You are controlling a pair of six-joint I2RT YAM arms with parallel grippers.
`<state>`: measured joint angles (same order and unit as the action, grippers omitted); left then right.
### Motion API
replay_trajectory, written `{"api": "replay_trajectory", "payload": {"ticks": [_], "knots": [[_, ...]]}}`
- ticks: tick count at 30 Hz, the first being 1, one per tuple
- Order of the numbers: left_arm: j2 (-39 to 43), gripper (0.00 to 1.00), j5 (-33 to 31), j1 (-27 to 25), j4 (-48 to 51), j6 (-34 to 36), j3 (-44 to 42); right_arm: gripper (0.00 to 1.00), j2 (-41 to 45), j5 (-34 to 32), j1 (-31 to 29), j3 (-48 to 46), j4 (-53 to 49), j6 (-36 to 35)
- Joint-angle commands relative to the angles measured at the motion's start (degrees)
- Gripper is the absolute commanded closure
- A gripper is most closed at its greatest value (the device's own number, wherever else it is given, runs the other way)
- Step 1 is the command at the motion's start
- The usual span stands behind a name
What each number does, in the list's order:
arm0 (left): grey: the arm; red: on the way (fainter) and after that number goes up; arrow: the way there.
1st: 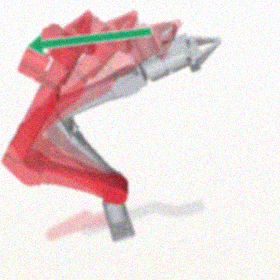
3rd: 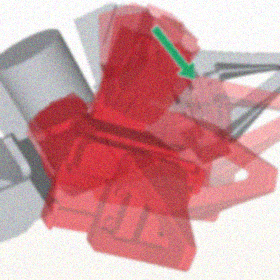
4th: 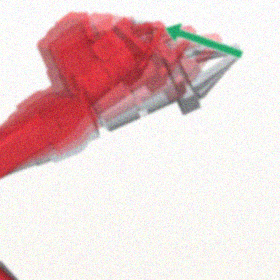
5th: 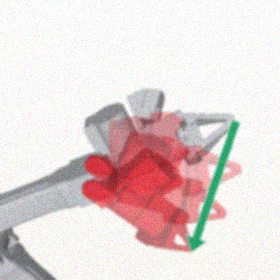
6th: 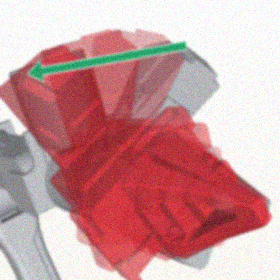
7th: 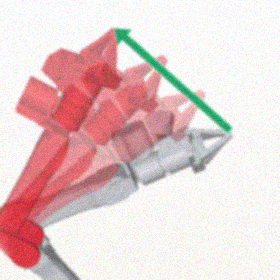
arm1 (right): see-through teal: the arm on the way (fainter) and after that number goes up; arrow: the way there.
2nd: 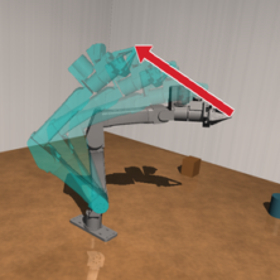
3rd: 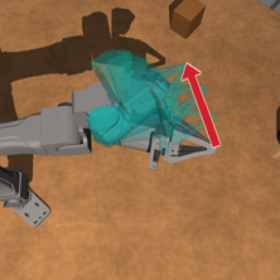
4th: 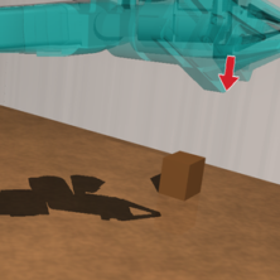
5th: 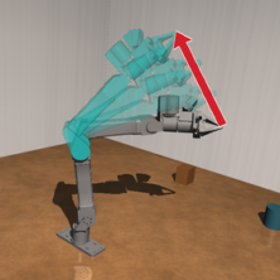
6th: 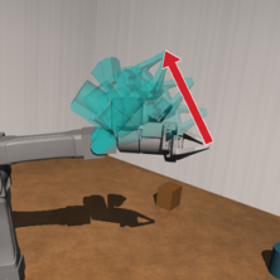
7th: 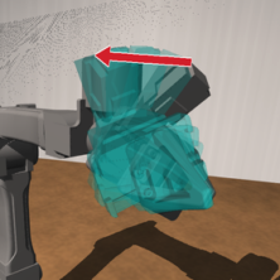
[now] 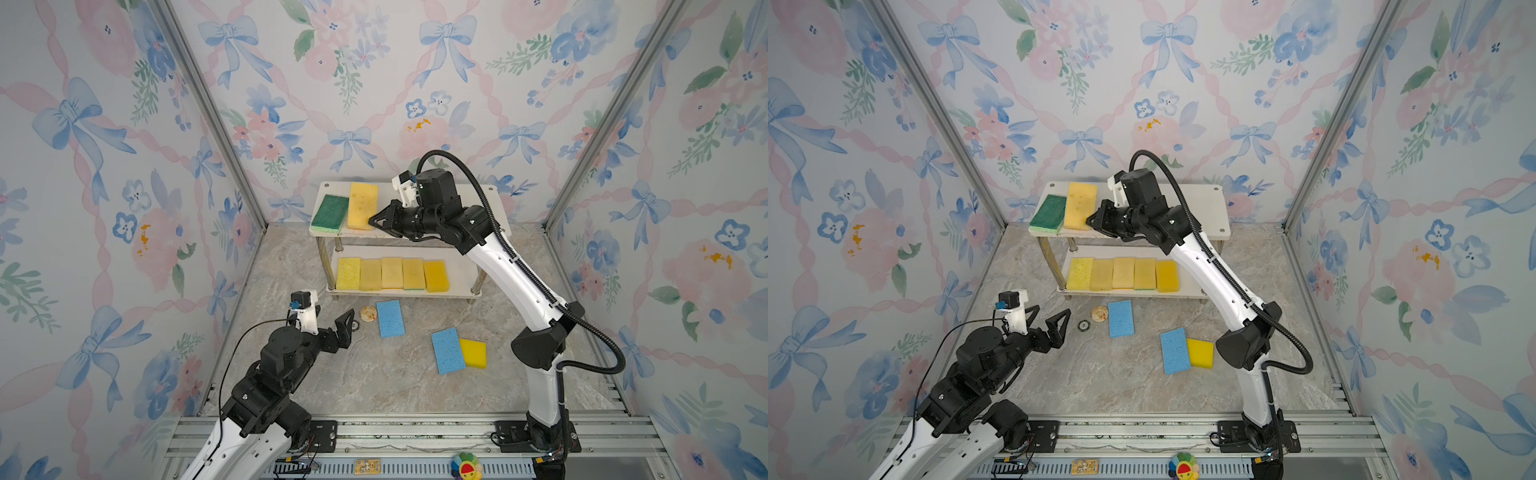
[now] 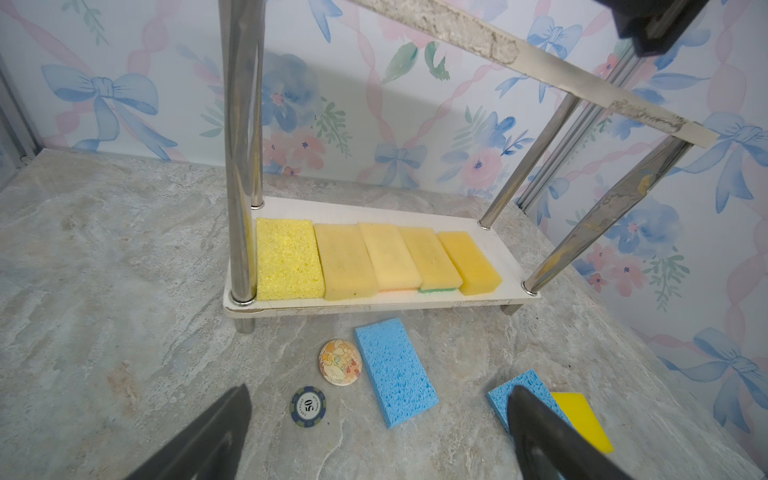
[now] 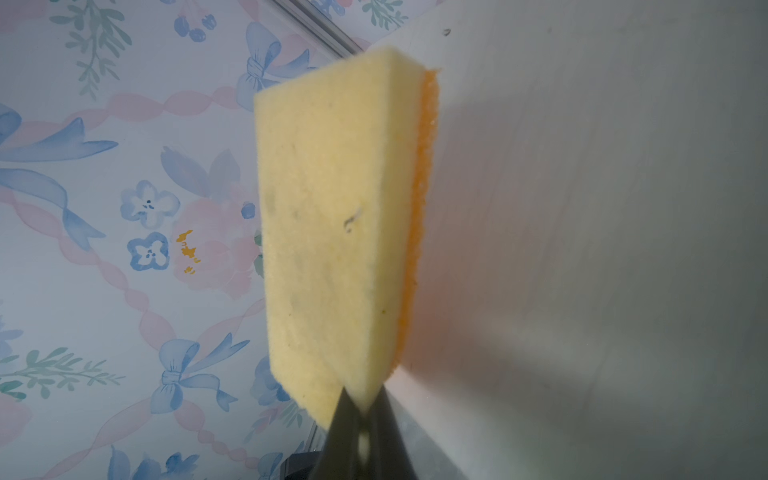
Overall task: Place and organize the cleaning sponges onto the shelf
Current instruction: 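Lower the pale yellow sponge onto the top shelf beside the green pad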
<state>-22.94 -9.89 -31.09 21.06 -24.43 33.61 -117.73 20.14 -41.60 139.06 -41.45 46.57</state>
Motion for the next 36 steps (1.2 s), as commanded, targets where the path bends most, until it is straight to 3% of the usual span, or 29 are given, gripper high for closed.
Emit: {"api": "replay_trajectory", "payload": {"ticks": [1, 5, 8, 17, 36], "knots": [[0.7, 0.02, -0.5, 0.1, -0.3, 1.0, -0.6, 0.91, -0.9, -0.4, 0.3, 2.5, -1.0, 0.8], [0.4, 0.02, -0.4, 0.1, -0.3, 1.0, -0.6, 0.85, -1.3, -0.4, 0.5, 2.5, -0.8, 1.1], [0.4, 0.02, -0.4, 0.1, -0.4, 1.0, -0.5, 0.72, -1.4, -0.4, 0.7, 2.4, -0.7, 1.3], [0.5, 0.02, -0.3, 0.1, -0.4, 1.0, -0.6, 0.48, -1.4, -0.1, 0.5, 1.8, 0.5, 1.8], [1.1, 0.02, -0.5, 0.1, -0.4, 1.0, -0.6, 0.43, -5.3, 1.9, -0.7, 5.5, 2.1, 3.7]]}}
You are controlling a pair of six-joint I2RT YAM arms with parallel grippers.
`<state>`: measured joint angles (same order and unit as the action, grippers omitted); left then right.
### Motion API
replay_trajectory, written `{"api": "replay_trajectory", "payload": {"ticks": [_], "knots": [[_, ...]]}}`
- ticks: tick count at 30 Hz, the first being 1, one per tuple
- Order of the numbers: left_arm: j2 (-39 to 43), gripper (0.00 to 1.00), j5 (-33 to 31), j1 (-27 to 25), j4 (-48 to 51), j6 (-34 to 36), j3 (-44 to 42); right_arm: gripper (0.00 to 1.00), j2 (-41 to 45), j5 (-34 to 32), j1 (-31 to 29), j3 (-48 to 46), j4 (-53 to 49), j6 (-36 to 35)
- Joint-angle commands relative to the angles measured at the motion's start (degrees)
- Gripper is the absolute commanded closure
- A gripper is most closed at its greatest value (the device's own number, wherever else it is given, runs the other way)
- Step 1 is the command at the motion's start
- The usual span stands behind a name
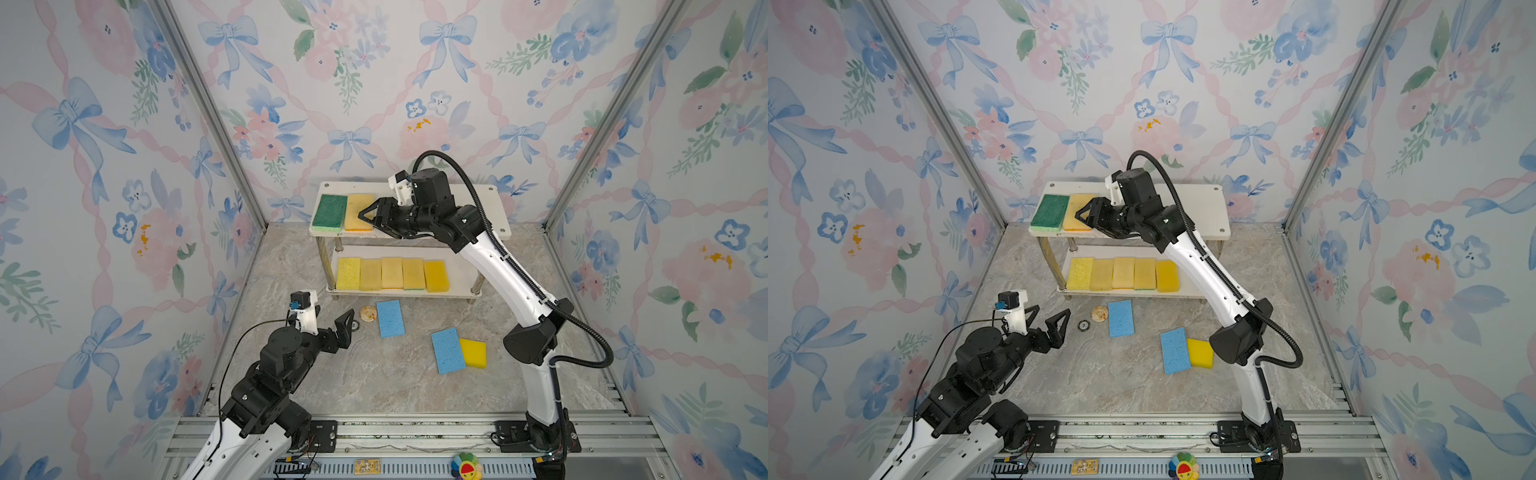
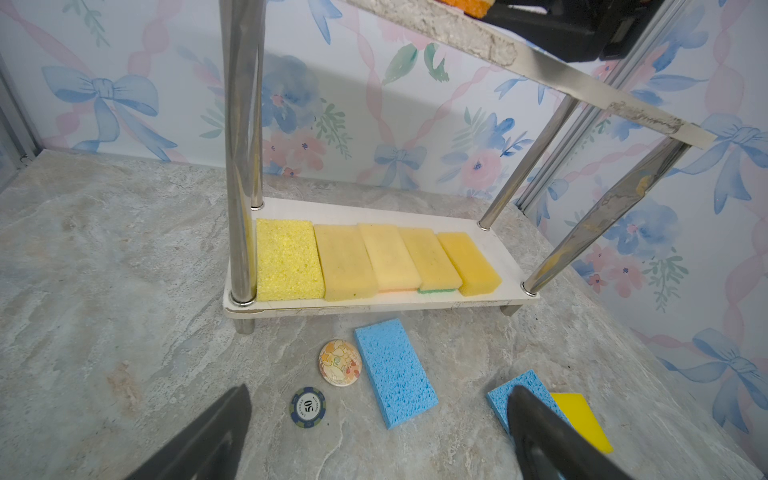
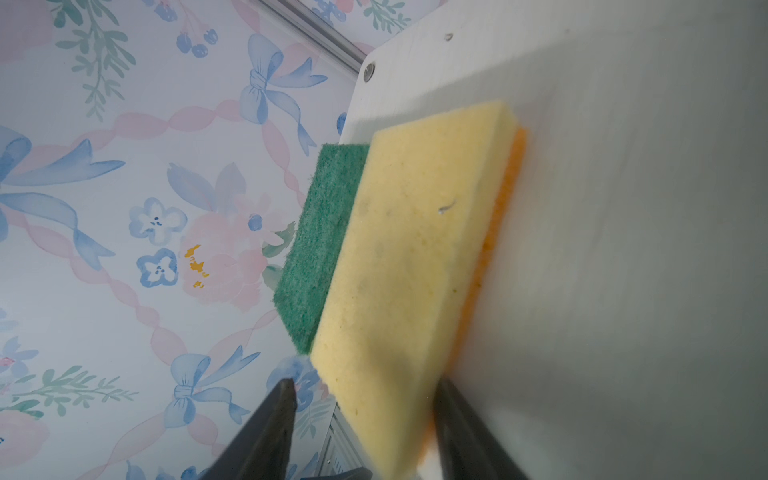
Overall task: Place and organize the cleaning sponges onto the shelf
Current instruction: 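Lower the pale yellow sponge onto the top shelf beside the green pad, then open the right gripper and withdraw it from the top shelf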
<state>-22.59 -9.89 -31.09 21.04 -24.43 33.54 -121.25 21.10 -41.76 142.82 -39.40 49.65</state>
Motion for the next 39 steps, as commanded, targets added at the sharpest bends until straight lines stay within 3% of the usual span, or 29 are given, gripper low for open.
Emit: {"api": "replay_trajectory", "payload": {"ticks": [1, 11, 25, 39], "knots": [[0.9, 0.02, -0.4, 0.1, -0.3, 1.0, -0.5, 0.43, -1.8, 0.8, -0.6, 1.8, -0.1, 0.6], [1.0, 0.02, -0.5, 0.0, -0.3, 0.9, -0.6, 0.4, -1.4, 0.2, -0.9, 1.8, -1.8, -0.5], [2.0, 0.02, -0.6, 0.0, -0.4, 0.9, -0.7, 0.37, -0.9, -12.5, -3.8, 6.1, -14.6, -12.8], [1.2, 0.02, -0.7, 0.0, -0.4, 0.9, -0.7, 0.3, 7.1, -11.6, -6.3, 0.0, -10.3, -19.8]]}}
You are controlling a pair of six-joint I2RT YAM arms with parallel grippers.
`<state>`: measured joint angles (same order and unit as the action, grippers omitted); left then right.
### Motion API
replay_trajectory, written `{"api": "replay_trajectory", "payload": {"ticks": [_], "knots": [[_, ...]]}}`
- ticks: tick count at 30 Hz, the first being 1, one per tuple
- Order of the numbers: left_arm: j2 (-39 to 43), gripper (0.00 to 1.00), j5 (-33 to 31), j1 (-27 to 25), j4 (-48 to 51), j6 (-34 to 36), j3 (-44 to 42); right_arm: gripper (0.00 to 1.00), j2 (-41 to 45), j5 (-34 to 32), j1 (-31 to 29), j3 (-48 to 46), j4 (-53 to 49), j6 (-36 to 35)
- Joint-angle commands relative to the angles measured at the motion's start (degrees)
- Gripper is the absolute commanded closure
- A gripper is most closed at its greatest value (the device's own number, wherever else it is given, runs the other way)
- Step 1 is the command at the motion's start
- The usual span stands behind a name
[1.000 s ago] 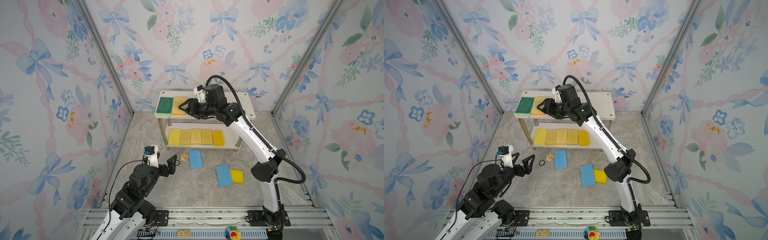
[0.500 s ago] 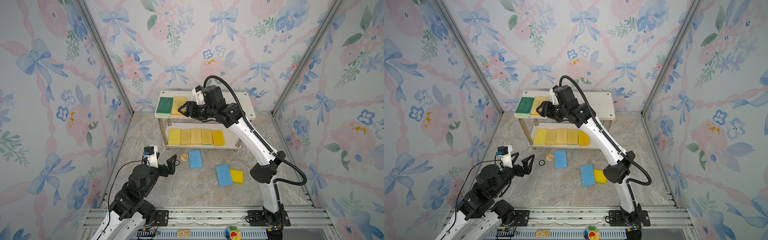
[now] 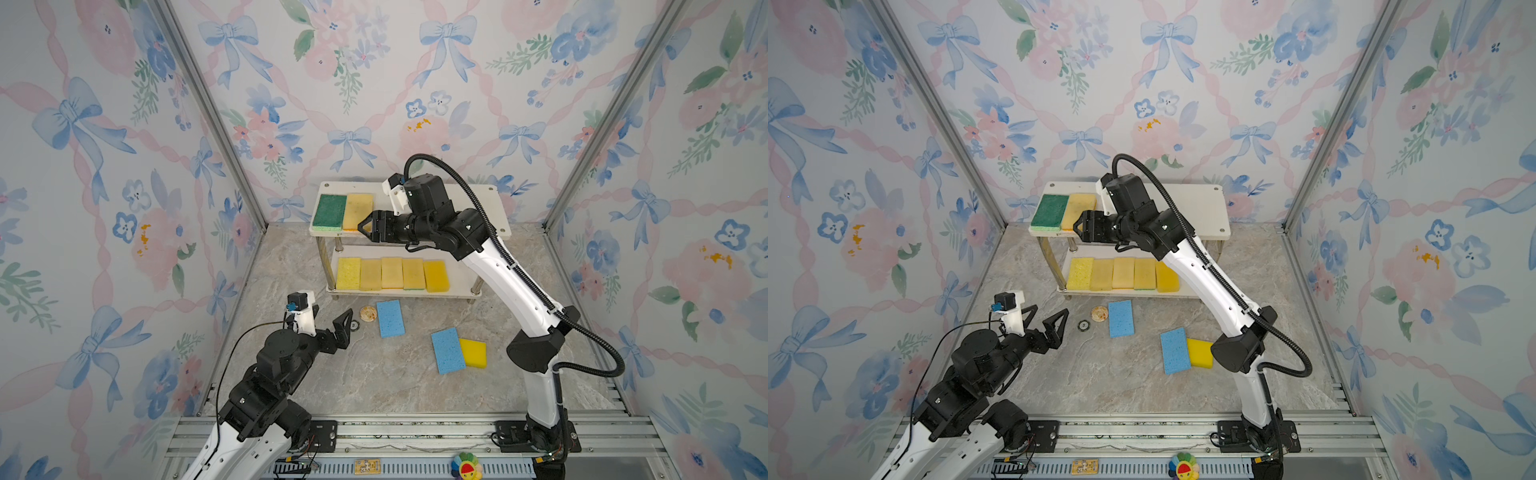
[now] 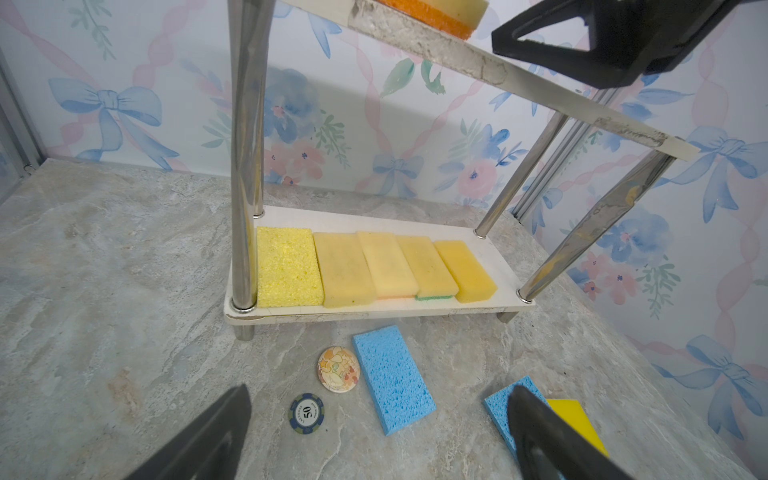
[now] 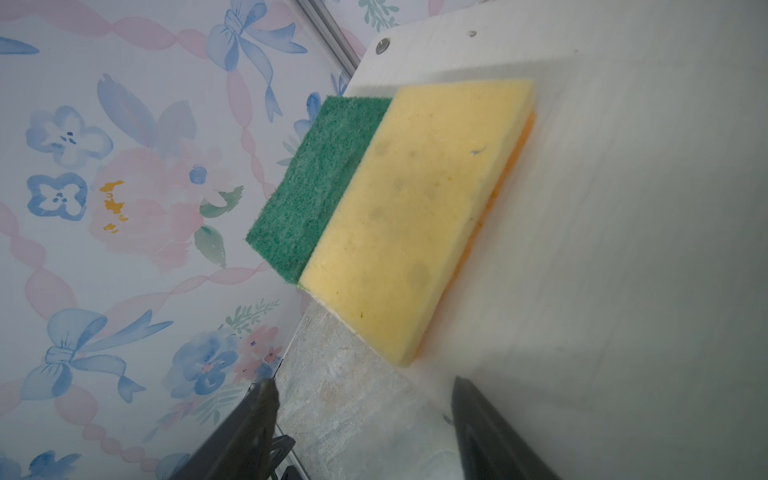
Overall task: Place and organize the cleaning sponges onto the shelf
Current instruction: 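Open the right gripper and withdraw it from the top shelf, then lower the left gripper onto a blue sponge while the right gripper moves aside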
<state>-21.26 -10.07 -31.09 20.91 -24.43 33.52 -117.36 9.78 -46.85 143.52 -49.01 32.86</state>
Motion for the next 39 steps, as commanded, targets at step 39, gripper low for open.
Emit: {"api": "replay_trajectory", "payload": {"ticks": [39], "knots": [[-35.3, 0.07, 13.4, -5.0, -1.2, -13.4, 3.0, 0.03, 55.5, -10.0, -5.3, -94.1, 16.8, 3.3]]}}
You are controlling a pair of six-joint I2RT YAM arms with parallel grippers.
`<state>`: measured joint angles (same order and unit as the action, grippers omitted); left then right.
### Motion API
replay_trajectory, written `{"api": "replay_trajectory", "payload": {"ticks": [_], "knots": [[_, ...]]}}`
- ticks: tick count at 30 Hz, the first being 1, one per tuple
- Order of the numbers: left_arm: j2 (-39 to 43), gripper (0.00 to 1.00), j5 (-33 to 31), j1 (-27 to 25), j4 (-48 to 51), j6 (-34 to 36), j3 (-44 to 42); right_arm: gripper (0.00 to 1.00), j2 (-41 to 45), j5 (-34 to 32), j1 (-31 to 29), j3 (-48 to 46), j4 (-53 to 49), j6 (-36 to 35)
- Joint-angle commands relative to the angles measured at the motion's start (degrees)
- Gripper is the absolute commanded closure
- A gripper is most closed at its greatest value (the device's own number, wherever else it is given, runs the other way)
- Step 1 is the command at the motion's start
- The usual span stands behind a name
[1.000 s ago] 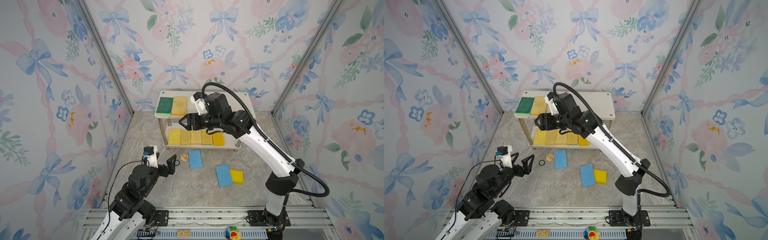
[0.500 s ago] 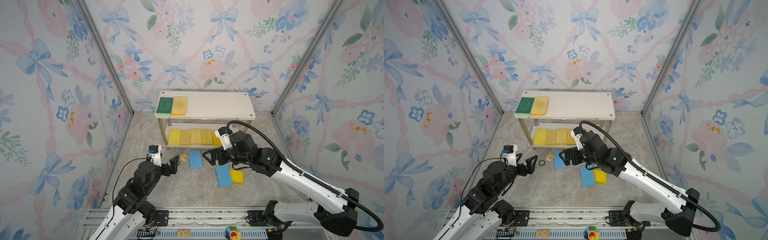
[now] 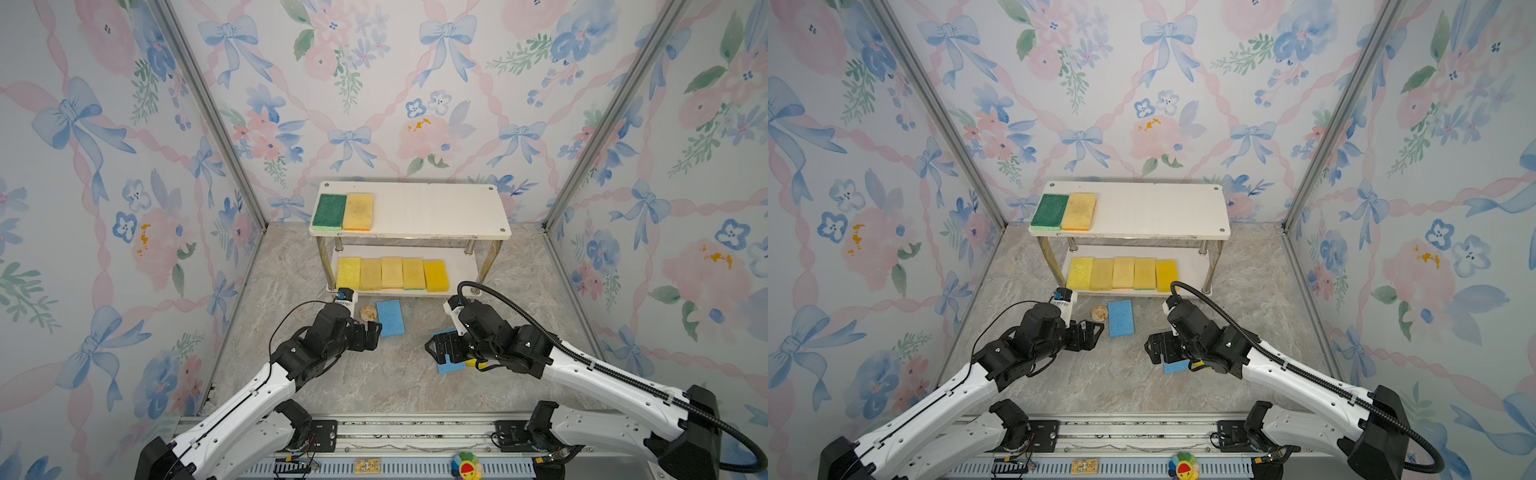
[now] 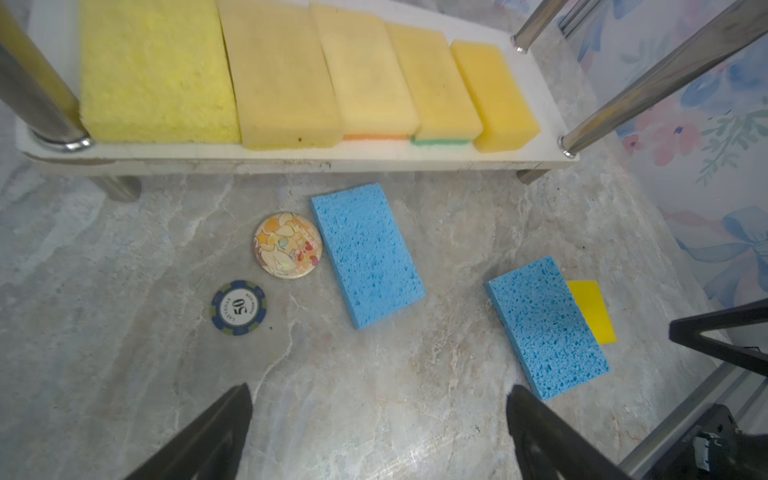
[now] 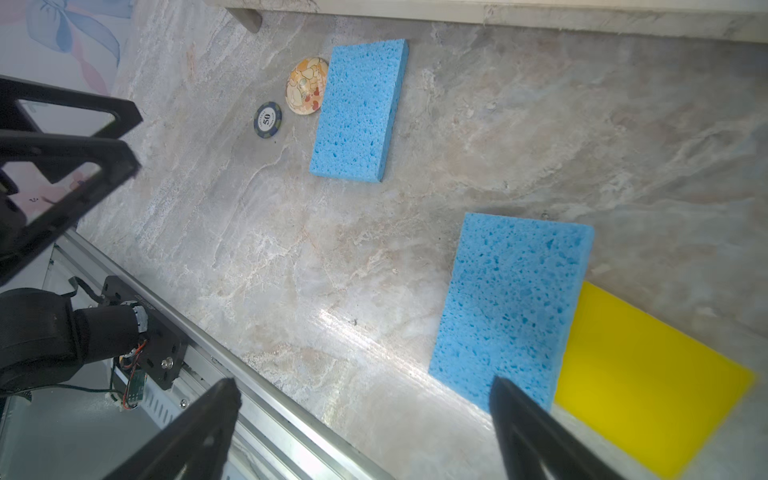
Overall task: Place and organize the cleaning sponges onto the shelf
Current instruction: 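Lower the left gripper onto a blue sponge while the right gripper moves aside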
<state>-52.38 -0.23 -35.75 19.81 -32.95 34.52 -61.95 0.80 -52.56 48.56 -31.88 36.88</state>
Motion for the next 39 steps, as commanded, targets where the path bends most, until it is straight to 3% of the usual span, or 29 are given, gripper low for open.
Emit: {"api": "replay_trajectory", "payload": {"ticks": [1, 13, 21, 34, 39], "knots": [[-6.1, 0.08, 3.3, -0.4, -0.2, -5.2, 2.4, 0.03, 0.2, -1.0, 0.4, 0.9, -0.4, -0.7], [-27.0, 0.31, 5.0, -0.3, -7.1, -6.0, 7.0, 0.03, 1.9, -1.2, 0.8, 0.5, -3.0, -2.7], [-36.9, 0.36, 4.5, 0.1, -7.4, -3.8, 13.0, 0.03, 4.2, -1.4, 1.6, -1.3, -3.7, -2.5], [-41.4, 0.48, 4.9, 0.9, -10.0, -3.2, 11.9, 0.03, 5.5, -0.9, 3.6, -1.4, -4.4, -2.9], [-41.9, 0.65, 5.5, 1.0, -10.5, -3.0, 11.6, 0.03, 5.2, -0.7, 3.6, -1.8, -3.6, -2.3]]}}
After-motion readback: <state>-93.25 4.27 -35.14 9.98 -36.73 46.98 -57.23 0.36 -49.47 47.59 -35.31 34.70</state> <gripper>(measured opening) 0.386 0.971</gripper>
